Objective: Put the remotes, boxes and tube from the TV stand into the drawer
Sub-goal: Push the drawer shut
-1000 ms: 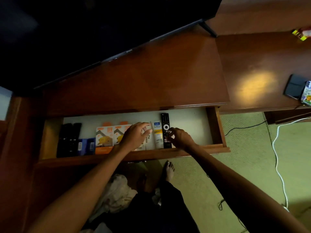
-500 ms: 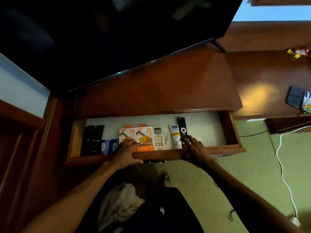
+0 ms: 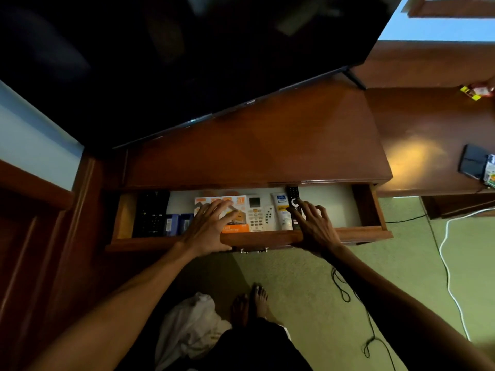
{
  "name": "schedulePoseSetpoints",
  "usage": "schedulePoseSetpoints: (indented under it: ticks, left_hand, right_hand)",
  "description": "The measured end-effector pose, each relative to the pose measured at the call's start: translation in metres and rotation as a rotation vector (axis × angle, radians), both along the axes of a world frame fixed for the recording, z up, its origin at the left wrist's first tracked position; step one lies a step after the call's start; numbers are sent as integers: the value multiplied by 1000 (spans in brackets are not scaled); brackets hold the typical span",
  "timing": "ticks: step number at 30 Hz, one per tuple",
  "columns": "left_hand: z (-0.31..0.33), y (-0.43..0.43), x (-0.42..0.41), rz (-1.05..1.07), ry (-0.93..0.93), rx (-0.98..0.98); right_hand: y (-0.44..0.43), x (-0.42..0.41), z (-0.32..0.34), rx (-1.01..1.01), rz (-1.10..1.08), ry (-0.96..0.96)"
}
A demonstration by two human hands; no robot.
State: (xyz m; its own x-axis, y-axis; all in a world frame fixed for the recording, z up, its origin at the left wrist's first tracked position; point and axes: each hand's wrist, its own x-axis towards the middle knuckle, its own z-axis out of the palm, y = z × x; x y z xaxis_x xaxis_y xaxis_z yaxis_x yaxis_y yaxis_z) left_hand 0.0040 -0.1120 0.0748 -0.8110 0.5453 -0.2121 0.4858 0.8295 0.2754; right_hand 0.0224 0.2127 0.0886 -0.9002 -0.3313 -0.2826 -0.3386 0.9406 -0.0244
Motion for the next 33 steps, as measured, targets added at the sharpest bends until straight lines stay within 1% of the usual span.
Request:
schedulePoseSetpoints:
  ticks: [9, 16, 20, 23, 28, 33]
  left_hand:
    - [2, 7, -62, 84, 130, -106]
    - [-3, 7, -106, 153, 89, -193]
    - [-5, 7, -117, 184, 33, -183]
    - [-7, 8, -118, 198, 44, -159]
    - [-6, 15, -118, 248, 47, -151]
    - [-4, 23, -112, 313, 54, -116]
  right_hand:
    - [-8, -66, 4, 5, -75, 13]
    - [-9, -109, -2, -55, -99, -1]
    - [-9, -123, -8, -96, -124, -20]
    - [-13, -127, -12, -134, -144, -20]
    - [-16, -134, -8, -72, -148, -6]
    - [-20, -132, -7, -73, -162, -7]
